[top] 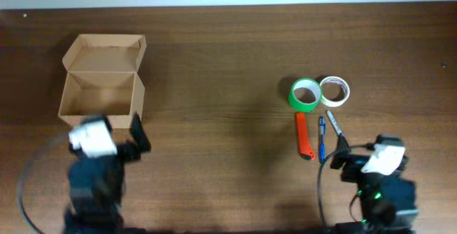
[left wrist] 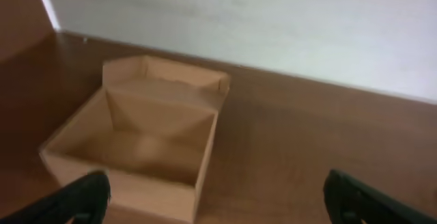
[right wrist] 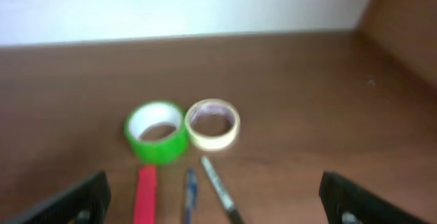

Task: Pack container
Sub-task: 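Grasp the cardboard box's left wall with the left gripper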

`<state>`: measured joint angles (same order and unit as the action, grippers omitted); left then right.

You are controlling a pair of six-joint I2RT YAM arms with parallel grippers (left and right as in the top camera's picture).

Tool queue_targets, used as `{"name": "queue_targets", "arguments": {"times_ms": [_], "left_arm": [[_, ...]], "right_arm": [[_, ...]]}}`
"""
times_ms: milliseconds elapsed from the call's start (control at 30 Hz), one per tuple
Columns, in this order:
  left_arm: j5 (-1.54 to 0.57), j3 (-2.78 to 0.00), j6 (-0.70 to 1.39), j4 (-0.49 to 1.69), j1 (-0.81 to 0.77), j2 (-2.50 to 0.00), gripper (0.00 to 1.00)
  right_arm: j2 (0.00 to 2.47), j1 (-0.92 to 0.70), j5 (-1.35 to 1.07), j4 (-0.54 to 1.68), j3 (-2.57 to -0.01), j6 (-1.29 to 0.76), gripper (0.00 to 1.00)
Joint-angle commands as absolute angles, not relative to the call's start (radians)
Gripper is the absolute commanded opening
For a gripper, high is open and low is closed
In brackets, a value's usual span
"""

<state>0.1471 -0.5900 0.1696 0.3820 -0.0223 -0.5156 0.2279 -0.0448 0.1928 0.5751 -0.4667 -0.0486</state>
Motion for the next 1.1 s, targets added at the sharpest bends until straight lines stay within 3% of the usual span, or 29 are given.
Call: {"name": "queue_targets", "arguments": {"times_ms": [0,300,400,633,867,933,1067], "left_arm": [[0.130,-0.915,0.013,0.463,-0.023,-0.843,1.00],[0.097,-1.745,-0.017,0.875,0.031,-1.463,1.00],[0.077,-1.935,-0.018,1.007,0.068,-1.611,1.00],[0.063,-1.978,-0.019,1.042,0.099,-1.694,1.00],[-0.038,-1.977,-0.020,1.173,0.099,-1.695,1.00],[-0.038,-1.977,-0.040,1.254,0.099,-1.702,0.83],[-0.039,-1.977,-0.065,1.398,0.099,-1.750,0.79]], "right_arm": [[0.490,-0.038,0.268,0.705,-0.780,-0.030,0.99],[1.095,-0.007,0.378,1.053,-1.539,0.039,0.99],[1.268,0.114,0.223,1.130,-1.715,0.041,0.99],[1.538,0.470,-0.181,1.164,-1.811,-0.027,0.99],[1.658,0.618,-0.303,1.162,-1.811,-0.027,0.99],[1.682,0.636,-0.303,1.148,-1.811,-0.027,0.99],[1.709,0.635,-0.295,1.145,-1.811,-0.027,0.99]]}}
